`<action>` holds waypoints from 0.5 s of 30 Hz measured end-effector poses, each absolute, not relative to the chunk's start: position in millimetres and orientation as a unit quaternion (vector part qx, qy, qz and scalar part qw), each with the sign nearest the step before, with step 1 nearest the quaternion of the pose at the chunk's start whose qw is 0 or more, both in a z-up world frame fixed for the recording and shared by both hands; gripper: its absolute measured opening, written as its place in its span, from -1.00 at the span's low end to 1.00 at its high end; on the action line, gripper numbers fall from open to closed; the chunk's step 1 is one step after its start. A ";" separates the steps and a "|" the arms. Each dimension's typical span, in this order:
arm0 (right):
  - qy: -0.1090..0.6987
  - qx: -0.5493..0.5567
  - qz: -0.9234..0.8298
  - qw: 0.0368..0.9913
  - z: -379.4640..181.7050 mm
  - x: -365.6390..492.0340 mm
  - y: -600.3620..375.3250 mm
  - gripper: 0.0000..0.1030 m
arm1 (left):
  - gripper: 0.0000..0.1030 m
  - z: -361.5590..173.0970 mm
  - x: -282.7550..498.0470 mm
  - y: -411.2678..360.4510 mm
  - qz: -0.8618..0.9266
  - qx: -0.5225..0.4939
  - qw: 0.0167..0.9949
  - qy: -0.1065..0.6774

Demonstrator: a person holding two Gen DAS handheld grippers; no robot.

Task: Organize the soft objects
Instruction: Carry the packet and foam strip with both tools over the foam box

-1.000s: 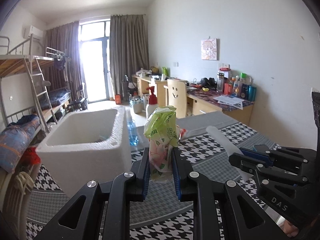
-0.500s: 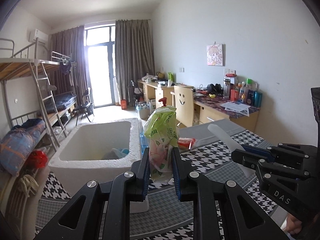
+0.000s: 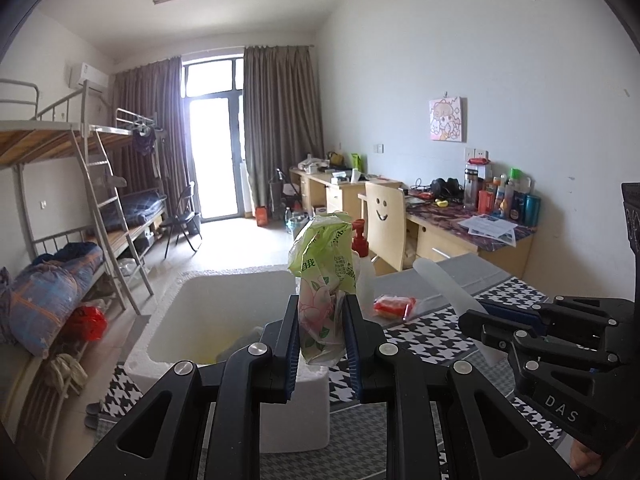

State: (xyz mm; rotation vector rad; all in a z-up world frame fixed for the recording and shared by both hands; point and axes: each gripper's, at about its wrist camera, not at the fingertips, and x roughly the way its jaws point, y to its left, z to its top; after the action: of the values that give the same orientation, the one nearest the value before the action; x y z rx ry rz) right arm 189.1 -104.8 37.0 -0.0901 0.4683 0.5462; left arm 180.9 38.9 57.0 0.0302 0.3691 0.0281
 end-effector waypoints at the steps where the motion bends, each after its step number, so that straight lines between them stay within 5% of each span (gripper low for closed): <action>1: 0.230 -0.044 0.268 0.935 38.1 190.9 -103.1 -0.72 | -0.58 57.7 183.0 40.2 0.015 0.015 0.983 0.184; 15: 0.230 -0.063 0.284 0.929 46.7 205.2 -77.4 -0.72 | -0.58 61.2 193.5 55.9 0.036 0.006 0.982 0.185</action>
State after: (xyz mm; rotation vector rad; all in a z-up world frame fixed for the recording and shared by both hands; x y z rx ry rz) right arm 205.2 -77.4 46.7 -0.1297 0.4703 0.5826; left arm 193.5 55.9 61.2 0.0117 0.3718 0.0729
